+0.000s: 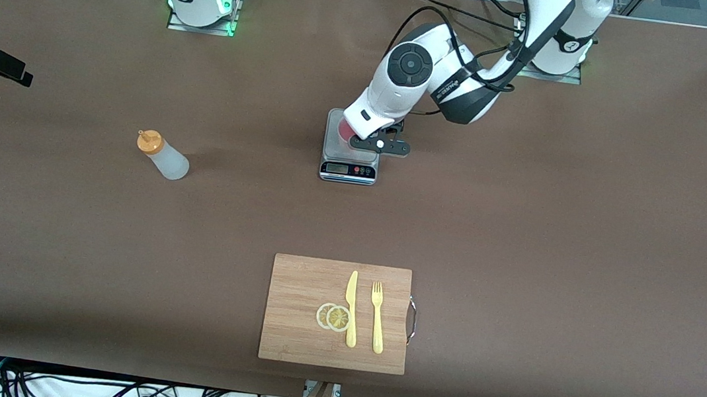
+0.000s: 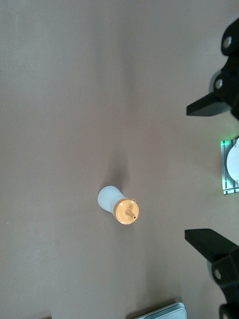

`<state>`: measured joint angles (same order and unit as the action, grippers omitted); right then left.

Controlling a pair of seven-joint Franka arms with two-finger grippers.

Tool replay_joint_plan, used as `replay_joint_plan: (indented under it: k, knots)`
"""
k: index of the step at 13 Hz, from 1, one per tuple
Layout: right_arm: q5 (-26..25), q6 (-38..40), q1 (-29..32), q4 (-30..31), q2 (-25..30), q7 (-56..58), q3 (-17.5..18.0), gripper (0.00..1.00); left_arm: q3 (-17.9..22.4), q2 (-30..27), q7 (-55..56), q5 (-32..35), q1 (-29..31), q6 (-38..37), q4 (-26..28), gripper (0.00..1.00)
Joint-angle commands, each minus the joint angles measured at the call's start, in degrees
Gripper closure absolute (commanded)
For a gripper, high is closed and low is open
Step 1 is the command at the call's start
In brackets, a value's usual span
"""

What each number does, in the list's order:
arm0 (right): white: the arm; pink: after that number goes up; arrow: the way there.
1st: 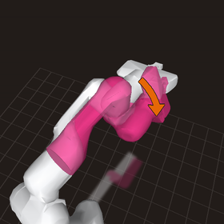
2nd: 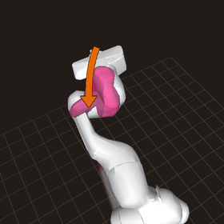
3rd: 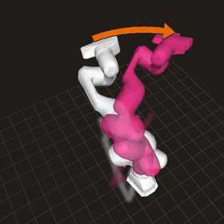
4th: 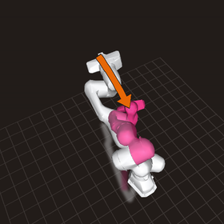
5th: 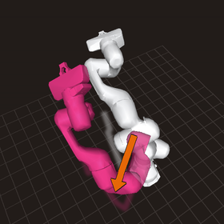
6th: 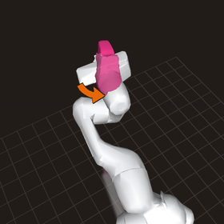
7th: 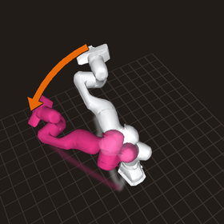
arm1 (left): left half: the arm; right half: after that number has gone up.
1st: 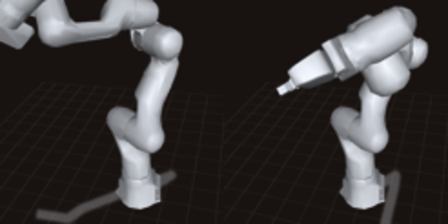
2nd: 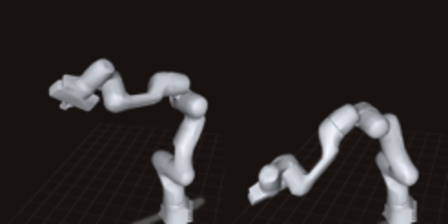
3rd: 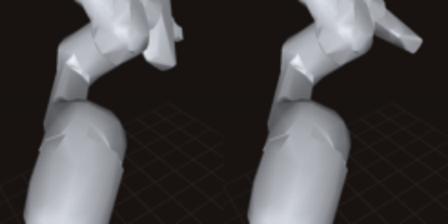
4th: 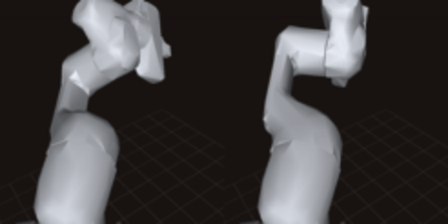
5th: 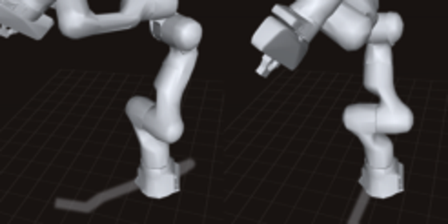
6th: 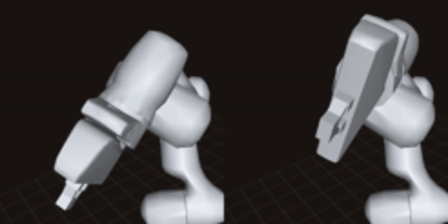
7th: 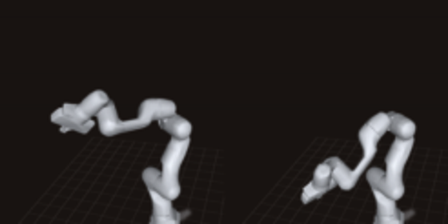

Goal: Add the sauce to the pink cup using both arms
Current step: 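Carry the pink cup with the left gripper onto the scale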

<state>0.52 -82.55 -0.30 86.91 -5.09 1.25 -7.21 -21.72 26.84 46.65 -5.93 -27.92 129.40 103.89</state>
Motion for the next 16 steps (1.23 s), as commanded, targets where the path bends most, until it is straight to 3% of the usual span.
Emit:
replay_joint_plan:
  k: [1, 11, 12, 13, 14, 15, 16]
  knots:
    - [0.5, 1.2, 0.4, -1.6, -0.5, 0.5, 0.2, 0.0, 0.9, 2.0, 2.2, -0.7, -1.9, 1.7, -1.1, 1.0]
    - [0.5, 1.2, 0.4, -1.6, -0.5, 0.5, 0.2, 0.0, 1.4, 0.5, 2.1, -0.6, -1.1, 0.6, 1.0, 1.0]
    - [0.5, 1.2, 0.4, -1.6, -0.5, 0.5, 0.2, 0.0, 1.4, 0.5, 2.3, -0.7, -1.1, 0.6, 0.9, 0.88]
    - [0.5, 1.2, 0.4, -1.6, -0.5, 0.5, 0.2, 0.0, 1.4, 0.5, 2.4, -0.7, -1.1, 0.2, 0.6, 0.53]
    - [0.5, 1.2, 0.4, -1.6, -0.5, 0.5, 0.2, 0.0, 1.4, 0.5, 2.4, -0.8, -1.1, -0.1, 0.4, 0.08]
    - [0.5, 1.2, 0.4, -1.6, -0.5, 0.5, 0.2, 0.0, 1.4, 0.5, 2.5, -0.8, -1.1, -0.2, 0.2, 0.0]
    - [0.4, 1.2, 0.4, -1.6, -0.5, 0.5, 0.2, 0.0, 1.3, 0.3, 2.8, -0.8, -1.1, -0.3, 0.0, 0.0]
